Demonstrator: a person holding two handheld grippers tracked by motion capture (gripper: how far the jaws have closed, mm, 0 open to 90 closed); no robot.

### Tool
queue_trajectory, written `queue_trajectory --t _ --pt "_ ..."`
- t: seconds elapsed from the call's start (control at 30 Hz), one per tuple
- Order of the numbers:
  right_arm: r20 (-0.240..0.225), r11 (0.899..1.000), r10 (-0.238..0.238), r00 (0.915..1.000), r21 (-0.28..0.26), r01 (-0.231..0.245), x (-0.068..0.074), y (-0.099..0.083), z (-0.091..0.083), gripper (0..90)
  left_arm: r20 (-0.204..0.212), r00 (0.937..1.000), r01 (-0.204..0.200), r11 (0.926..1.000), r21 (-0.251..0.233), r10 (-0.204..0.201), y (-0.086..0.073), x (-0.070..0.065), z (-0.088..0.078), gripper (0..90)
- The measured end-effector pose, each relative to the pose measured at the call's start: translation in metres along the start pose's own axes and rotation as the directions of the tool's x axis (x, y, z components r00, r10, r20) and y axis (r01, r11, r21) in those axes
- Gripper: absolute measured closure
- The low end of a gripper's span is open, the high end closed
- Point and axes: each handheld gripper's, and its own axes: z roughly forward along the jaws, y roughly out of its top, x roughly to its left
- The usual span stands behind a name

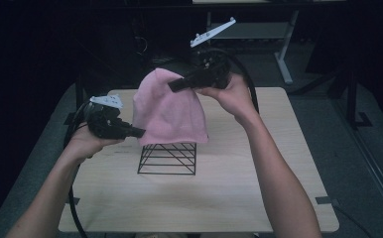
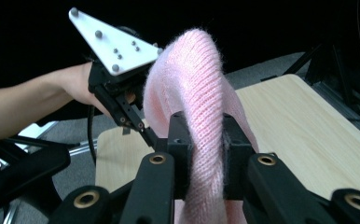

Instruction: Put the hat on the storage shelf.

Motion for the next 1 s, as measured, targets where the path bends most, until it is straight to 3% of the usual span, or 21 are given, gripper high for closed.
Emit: queue_trajectory --t 0.4,0.53,0.67,1.0 --pt "0.023 1.0 0.015 0.9996 0.007 -0.015 -0.01 -0.008 0.004 77.6 -0.02 0.9997 0.013 0.9999 -0.005 -0.014 -0.002 0.004 0.007 83.2" --pt "0.018 1.0 0.029 0.9994 0.009 -0.03 -0.014 -0.01 0.0 77.6 -0.015 0.9999 -0.005 1.0 0.006 0.005 0.0 0.0 0.013 83.2" --pt "0.007 1.0 0.013 0.9999 0.003 -0.013 -0.01 -0.011 0.003 77.4 -0.027 0.9995 -0.015 0.9998 0.014 0.016 -0.004 -0.001 0.01 83.2" --pt "-0.043 1.0 -0.02 0.9989 0.021 0.021 0.002 -0.016 0.022 77.1 -0.03 0.9994 0.014 0.9999 0.003 -0.014 -0.028 0.004 0.002 83.2"
